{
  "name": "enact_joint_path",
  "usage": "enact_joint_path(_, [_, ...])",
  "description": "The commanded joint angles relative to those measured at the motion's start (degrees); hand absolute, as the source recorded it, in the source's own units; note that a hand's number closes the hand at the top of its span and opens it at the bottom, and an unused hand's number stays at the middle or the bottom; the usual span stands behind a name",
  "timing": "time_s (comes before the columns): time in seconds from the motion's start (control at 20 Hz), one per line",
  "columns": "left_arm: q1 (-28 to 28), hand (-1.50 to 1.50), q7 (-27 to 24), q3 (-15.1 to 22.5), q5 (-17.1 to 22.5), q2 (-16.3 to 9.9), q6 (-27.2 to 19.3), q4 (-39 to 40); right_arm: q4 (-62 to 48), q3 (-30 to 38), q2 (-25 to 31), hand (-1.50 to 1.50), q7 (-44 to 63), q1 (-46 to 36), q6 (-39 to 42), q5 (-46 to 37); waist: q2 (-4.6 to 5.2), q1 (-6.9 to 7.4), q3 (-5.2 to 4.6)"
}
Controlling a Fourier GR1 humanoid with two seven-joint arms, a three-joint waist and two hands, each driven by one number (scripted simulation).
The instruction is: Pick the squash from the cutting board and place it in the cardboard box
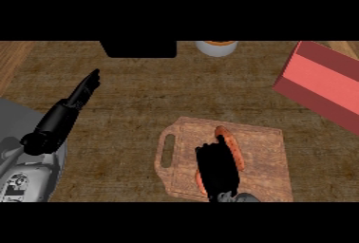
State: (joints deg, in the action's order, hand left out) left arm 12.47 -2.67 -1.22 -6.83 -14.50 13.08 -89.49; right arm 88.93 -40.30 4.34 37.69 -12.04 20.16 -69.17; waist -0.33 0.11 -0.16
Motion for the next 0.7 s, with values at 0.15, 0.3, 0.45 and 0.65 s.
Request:
enact_joint_path(0.15, [-1.11,0.00,-1.88,-2.55,0.18,-1.49,2.33,-0.59,-3.73,0.09,-1.02,1.50,-4.99,-2.36,-3.34,-5.16,0.31,0.02,0.16])
enact_joint_path(0.3, [-0.33,0.00,-0.39,-0.97,0.12,-0.14,1.62,0.06,-0.91,7.97,9.55,1.50,-23.40,-4.80,-5.59,6.69,0.49,0.06,0.21])
enact_joint_path(0.45, [-0.16,0.00,-3.26,-0.32,-1.58,0.80,0.10,2.34,-2.07,12.06,15.50,1.50,-38.53,-5.51,-6.16,15.35,1.05,0.07,0.28])
enact_joint_path(0.65, [0.58,0.00,-4.10,-0.14,-2.38,1.33,-0.45,3.16,-4.84,18.39,19.16,1.50,-50.56,-8.70,-11.03,18.98,0.63,0.00,0.22])
